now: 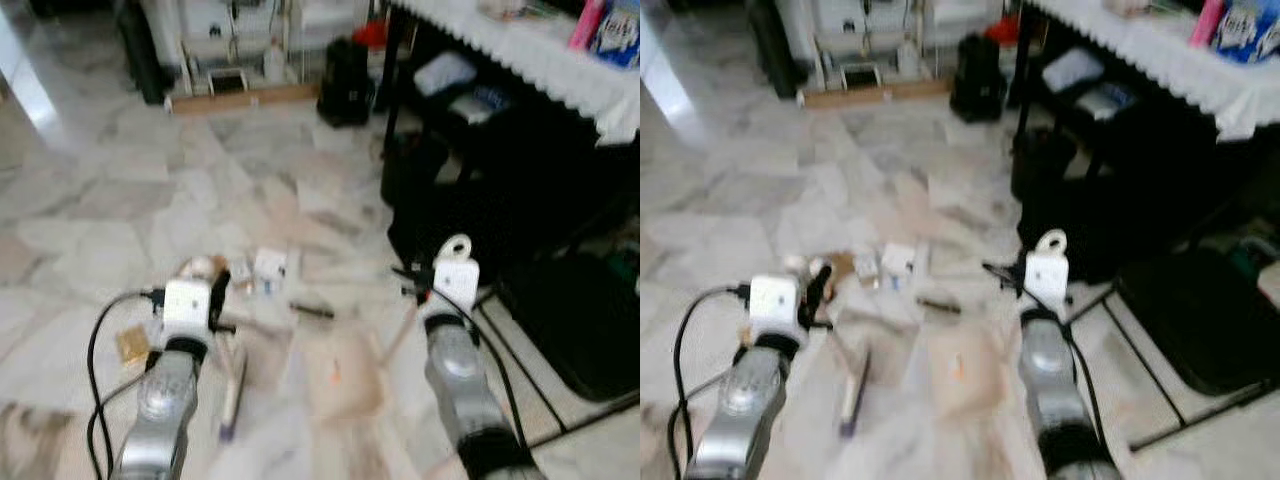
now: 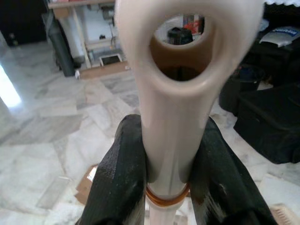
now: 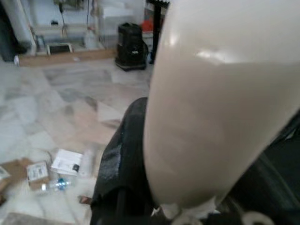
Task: Sweep floor
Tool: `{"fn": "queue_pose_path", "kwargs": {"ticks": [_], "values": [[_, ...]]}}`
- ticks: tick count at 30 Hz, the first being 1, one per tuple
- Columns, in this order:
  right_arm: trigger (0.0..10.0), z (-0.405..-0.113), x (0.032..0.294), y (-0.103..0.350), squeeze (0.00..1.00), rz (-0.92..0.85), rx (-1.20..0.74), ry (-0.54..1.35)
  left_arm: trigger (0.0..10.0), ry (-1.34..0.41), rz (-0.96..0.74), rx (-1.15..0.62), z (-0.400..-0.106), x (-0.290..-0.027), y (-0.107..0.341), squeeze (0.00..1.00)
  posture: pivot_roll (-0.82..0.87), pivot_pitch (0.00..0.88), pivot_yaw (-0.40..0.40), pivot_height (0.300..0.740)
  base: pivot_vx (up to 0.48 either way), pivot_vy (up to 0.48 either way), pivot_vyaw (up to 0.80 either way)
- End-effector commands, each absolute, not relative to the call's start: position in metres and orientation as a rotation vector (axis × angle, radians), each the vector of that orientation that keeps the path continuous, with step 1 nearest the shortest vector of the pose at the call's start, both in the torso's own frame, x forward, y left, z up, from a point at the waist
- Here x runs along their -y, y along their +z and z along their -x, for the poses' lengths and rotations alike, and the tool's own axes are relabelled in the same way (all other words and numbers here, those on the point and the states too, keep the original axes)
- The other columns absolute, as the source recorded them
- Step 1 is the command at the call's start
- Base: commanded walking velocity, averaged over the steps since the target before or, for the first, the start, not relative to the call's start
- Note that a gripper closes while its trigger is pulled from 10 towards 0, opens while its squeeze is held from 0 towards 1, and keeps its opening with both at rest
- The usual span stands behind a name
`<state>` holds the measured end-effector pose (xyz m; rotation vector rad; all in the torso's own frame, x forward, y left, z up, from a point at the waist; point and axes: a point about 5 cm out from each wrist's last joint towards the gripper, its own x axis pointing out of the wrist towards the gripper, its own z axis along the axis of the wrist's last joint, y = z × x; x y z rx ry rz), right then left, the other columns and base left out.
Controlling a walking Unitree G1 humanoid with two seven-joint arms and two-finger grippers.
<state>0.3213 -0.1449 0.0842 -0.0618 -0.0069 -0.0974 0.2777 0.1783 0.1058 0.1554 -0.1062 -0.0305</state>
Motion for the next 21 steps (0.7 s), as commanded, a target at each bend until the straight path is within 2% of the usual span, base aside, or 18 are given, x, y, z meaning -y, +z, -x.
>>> {"fn": "queue_pose_path", "kwargs": {"ticks": [1, 9, 15, 21], "values": [[10.0, -0.3244, 0.1408, 0.0946, 0.0, 0.036, 0.054, -0.087, 10.0, -0.025, -0.175, 0.146, -0.2794, -0.1788, 0.1142, 0.0, 0.0, 0.087, -0.037, 0.74, 0.311, 0.0, 0.0], [10.0, -0.3247, 0.142, 0.0934, 0.0, 0.018, 0.043, -0.1, 10.0, -0.028, -0.175, 0.144, -0.2797, -0.1786, 0.1141, 0.0, 0.0, 0.088, -0.037, 0.74, 0.31, 0.0, 0.0], [10.0, -0.3253, 0.1441, 0.0927, 0.0, 0.019, 0.035, -0.112, 10.0, -0.029, -0.176, 0.143, -0.2797, -0.1788, 0.114, 0.0, 0.0, 0.09, -0.036, 0.74, 0.31, 0.0, -0.71], [10.0, -0.325, 0.1426, 0.0934, 0.0, 0.021, 0.043, -0.106, 10.0, -0.027, -0.177, 0.144, -0.2797, -0.179, 0.1133, 0.0, 0.0, 0.087, -0.036, 0.74, 0.311, 0.0, 0.0]]}}
